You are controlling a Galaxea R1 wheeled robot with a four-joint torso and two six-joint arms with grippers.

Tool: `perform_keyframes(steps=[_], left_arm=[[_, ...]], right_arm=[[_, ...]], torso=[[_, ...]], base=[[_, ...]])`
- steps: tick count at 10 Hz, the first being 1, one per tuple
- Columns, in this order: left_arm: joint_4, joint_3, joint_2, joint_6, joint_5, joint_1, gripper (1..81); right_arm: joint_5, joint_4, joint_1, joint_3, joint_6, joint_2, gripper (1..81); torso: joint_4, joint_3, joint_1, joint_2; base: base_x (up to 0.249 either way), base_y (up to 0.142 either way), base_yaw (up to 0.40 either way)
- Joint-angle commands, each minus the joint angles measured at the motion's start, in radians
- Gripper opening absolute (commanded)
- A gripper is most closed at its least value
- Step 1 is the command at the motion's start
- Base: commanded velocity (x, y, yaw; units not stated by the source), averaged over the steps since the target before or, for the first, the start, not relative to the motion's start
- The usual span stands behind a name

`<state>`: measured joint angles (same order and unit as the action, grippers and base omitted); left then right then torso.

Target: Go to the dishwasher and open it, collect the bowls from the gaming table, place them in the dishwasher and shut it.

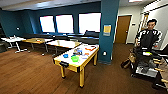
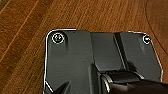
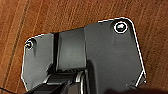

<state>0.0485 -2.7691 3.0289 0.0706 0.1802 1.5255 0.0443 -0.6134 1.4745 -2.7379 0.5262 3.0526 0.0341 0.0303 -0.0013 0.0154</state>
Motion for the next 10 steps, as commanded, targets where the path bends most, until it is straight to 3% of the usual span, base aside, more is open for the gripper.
perform_keyframes(steps=[1, 10], left_arm=[[0.008, -0.003, -0.004, -0.008, -0.038, -0.05, 81.1], [0.008, -0.003, -0.004, -0.008, -0.036, -0.049, 81.1]], right_arm=[[-0.063, 0.0, -0.058, 0.003, 0.002, 0.005, 81.1], [-0.063, 0.0, -0.056, 0.001, 0.002, 0.005, 81.1]], torso=[[0.0, 0.0, 0.001, 0.0], [0.0, -0.001, 0.002, 0.001]], base=[[0.1, 0.0, 0.0], [0.16, 0.0, 0.0]])
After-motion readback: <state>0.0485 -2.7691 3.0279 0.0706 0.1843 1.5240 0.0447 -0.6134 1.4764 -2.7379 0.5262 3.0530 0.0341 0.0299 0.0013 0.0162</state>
